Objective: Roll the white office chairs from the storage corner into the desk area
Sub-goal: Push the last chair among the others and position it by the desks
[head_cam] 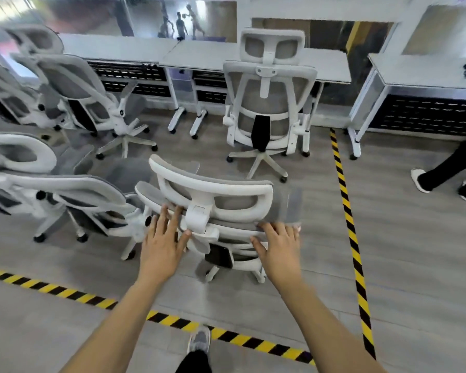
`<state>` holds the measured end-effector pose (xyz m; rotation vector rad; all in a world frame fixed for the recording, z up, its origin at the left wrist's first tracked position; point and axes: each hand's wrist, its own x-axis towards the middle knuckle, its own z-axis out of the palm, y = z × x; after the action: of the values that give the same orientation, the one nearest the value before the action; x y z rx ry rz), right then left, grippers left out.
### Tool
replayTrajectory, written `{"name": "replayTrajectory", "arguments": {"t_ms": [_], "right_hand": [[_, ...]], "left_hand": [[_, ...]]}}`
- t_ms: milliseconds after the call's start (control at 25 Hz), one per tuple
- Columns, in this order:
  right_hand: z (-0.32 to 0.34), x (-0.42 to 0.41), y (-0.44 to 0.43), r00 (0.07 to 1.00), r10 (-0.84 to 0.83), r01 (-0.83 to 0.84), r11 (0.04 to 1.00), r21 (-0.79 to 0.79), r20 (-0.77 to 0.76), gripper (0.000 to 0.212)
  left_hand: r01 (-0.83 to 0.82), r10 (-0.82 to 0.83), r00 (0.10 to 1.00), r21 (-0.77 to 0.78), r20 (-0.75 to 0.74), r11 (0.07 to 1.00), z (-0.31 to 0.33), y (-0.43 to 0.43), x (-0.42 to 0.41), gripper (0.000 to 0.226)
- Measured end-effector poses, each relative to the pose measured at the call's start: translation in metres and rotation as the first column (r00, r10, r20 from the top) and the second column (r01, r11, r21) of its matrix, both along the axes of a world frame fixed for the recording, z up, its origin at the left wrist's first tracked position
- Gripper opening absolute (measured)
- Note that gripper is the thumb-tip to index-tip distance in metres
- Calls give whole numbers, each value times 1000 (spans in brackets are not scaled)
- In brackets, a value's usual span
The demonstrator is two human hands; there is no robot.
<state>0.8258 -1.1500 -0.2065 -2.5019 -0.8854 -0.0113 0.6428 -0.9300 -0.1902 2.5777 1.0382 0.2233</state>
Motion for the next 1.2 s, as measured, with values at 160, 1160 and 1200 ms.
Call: {"name": "replayTrajectory", "arguments": {"t_ms": [160, 1160, 1200], "right_hand": [[3, -19, -24, 1000, 31, -31, 1000, -7, 3, 30], [60, 308, -197, 969, 138, -101, 978, 181, -203, 37], [62, 329, -192, 968, 151, -114, 976, 183, -202, 36]], "left_hand": [[-48, 50, 994, 25, -97, 999, 10, -34, -20, 62], [196, -183, 962, -47, 203, 979, 83, -293, 293, 36], [190, -178, 964, -44, 198, 981, 81, -288, 314, 36]]}}
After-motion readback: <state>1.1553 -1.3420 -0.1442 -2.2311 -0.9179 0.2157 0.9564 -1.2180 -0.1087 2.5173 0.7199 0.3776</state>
